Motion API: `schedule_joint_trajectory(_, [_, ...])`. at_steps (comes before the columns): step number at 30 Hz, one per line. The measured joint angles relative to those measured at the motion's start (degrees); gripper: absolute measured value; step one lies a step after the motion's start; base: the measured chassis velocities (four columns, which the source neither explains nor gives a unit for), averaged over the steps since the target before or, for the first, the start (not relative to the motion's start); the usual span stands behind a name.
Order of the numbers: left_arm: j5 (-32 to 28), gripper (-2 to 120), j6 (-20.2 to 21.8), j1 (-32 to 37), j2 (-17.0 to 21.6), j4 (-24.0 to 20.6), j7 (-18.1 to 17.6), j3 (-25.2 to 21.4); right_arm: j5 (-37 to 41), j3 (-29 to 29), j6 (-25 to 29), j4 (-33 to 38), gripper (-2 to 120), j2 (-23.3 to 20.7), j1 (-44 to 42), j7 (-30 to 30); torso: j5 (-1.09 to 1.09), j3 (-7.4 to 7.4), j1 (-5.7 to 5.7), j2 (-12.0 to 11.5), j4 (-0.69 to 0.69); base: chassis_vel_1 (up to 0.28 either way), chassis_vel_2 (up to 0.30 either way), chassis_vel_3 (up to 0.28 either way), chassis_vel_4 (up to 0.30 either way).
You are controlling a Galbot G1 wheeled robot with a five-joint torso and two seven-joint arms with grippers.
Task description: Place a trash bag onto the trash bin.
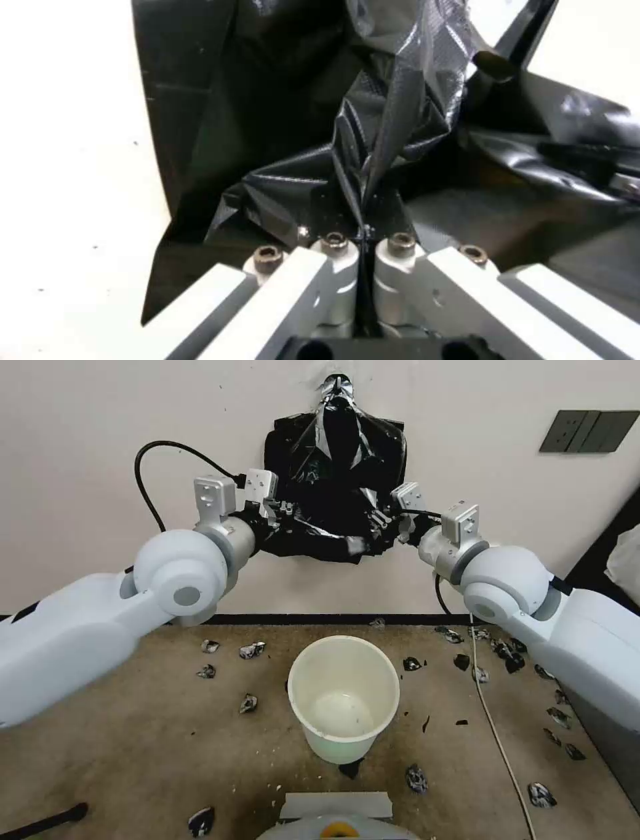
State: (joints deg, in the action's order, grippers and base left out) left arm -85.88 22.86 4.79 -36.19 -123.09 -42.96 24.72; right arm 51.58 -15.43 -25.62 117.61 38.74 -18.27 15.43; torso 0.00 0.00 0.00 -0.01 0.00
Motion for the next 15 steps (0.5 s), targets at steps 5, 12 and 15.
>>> schedule_joint_trajectory(5, [0.0, 0, -0.2, 2.1, 1.2, -0.9, 0.0, -1.8, 0.6, 1.7, 3.3, 1.8, 0, -0.3, -2.5, 0.0, 0.00, 0.00, 0.00, 0.0, 0.00, 0.000, 0.000, 0.000, 0.000])
schedule_joint_trajectory(12, [2.1, 0, -0.5, 7.2, 3.8, -3.7, 0.6, -5.6, 1.0, 6.6, 9.4, 5.4, 0, -1.1, -9.2, -3.5, -0.01, 0.00, 0.00, 0.0, 0.00, 0.000, 0.000, 0.000, 0.000])
schedule_joint_trajectory(15, [6.8, 0, -1.8, 12.7, 6.0, -5.6, 1.9, -9.8, 1.1, 8.9, 11.9, 8.5, 0, -1.9, -13.5, -5.1, -0.01, 0.00, 0.00, 0.0, -0.03, 0.000, 0.000, 0.000, 0.000])
